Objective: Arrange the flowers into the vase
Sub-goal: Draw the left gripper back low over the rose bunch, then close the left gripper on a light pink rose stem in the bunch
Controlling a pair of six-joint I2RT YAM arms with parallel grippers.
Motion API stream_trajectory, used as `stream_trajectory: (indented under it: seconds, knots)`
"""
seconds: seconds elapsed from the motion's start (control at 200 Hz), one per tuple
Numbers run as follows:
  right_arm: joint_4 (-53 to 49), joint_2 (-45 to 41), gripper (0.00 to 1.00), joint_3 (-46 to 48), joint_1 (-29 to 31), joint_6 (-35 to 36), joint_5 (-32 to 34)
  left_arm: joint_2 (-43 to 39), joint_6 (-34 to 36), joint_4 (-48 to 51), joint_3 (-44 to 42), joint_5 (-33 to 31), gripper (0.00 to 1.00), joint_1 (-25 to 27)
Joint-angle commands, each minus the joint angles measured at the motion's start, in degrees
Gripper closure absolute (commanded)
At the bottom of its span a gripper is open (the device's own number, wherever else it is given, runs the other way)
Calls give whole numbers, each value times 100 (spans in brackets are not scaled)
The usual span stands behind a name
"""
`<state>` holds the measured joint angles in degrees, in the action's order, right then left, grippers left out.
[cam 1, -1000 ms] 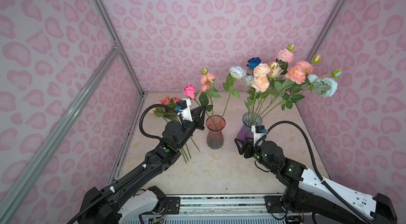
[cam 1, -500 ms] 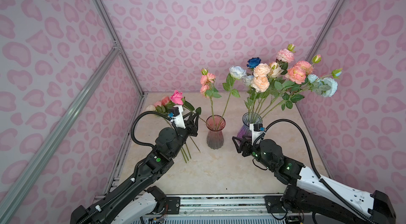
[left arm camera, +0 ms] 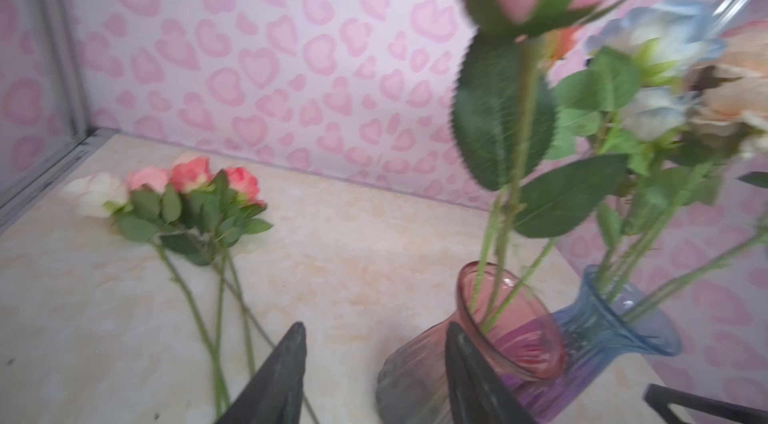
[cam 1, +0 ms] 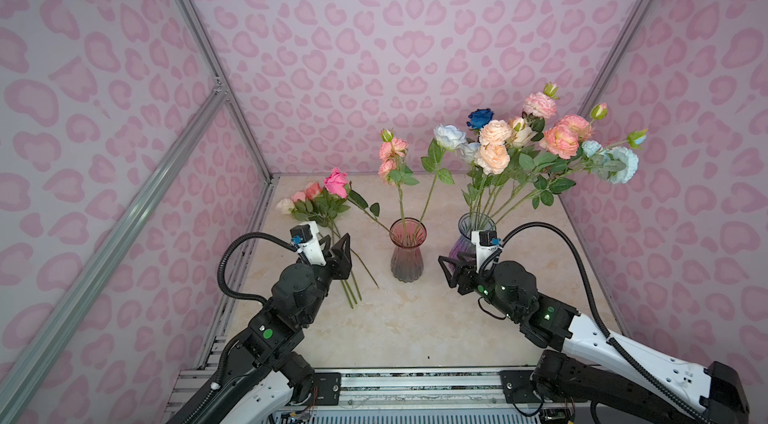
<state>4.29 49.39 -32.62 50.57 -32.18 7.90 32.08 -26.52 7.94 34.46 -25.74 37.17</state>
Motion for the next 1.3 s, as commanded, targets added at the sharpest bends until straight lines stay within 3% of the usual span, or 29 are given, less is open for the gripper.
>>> stream_trajectory:
  seconds: [0.0, 0.08, 0.19, 0.315, 0.48, 0.62, 0.85, 1.125, 1.295]
  knots:
    - [-153, -50, 31, -5, 2, 148, 42, -396, -707, 885, -249, -809, 45, -12]
    - [-236, -69, 31, -59, 8, 203, 21, -502, -986, 1213, -284, -1038, 45, -28]
    - [-160, 4, 31, -69, 1, 235, -92, 52, -1411, 1547, -177, -1128, 45, -261]
    - [-122, 140, 31, -52, 14, 239, -144, 872, -1587, 1227, -99, -218, 47, -936]
    - [-103, 59, 32, 121, 74, 217, -69, 1863, -1849, 588, -26, 1337, 46, -2371]
    - [-48, -31, 33, 272, 139, 134, 118, 3134, -1737, 451, 599, 2089, 46, -2925]
    - [174, 0, 33, 454, 161, 34, 127, 5008, -1788, 270, 1706, 2620, 49, -3333]
    - [239, 20, 32, 525, 162, 97, 186, 7020, -1864, 306, 2956, 2772, 58, -3452]
    - [206, -21, 32, 573, 151, 125, 240, 7728, -1636, 277, 3475, 2531, 59, -3497]
